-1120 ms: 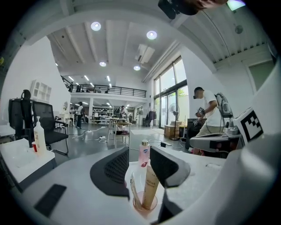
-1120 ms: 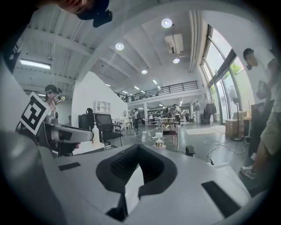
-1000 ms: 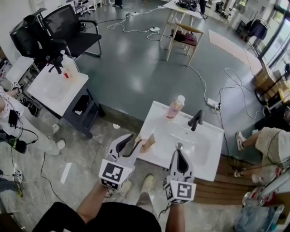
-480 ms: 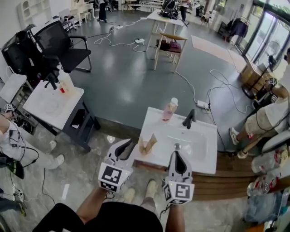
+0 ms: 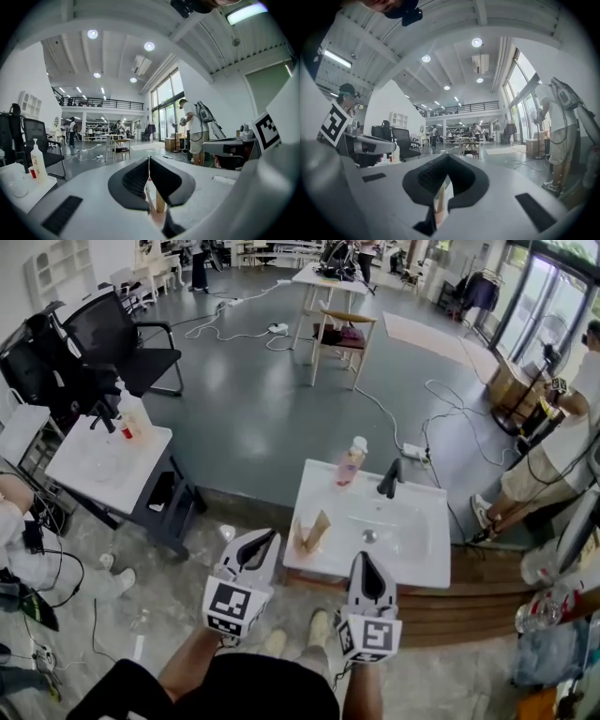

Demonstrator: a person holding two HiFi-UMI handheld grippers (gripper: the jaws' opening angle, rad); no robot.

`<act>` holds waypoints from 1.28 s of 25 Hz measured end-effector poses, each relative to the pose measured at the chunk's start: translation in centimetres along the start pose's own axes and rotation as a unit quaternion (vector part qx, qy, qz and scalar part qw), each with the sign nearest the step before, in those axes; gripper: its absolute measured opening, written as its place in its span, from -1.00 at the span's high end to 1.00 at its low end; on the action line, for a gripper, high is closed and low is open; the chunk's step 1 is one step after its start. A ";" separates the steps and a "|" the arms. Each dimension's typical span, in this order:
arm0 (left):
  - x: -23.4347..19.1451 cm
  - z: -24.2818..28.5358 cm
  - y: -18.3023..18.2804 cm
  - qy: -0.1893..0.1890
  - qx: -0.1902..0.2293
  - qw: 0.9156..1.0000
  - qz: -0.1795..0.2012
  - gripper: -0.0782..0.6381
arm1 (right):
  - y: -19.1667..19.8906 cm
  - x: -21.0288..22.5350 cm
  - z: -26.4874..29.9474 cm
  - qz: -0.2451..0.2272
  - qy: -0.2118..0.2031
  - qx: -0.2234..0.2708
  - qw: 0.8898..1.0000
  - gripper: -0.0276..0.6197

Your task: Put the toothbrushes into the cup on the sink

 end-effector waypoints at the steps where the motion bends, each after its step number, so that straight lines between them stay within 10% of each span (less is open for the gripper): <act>1: 0.1 -0.1 0.1 0.000 -0.003 1.000 -0.003 0.76 | 0.0 0.0 -0.1 0.000 0.001 0.001 1.000 0.92; 32: 0.1 0.4 0.0 0.006 -0.001 1.000 0.001 0.77 | -0.2 0.5 0.3 -0.007 0.000 -0.001 1.000 0.92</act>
Point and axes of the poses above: the fingertips, and each gripper's own axes: z forward along the fingers, x to its right, y out of its underside, the point moved 9 cm from there along -z, backward along the fingers, and after that the axes turned 3 degrees about y, right-handed, at the moved point
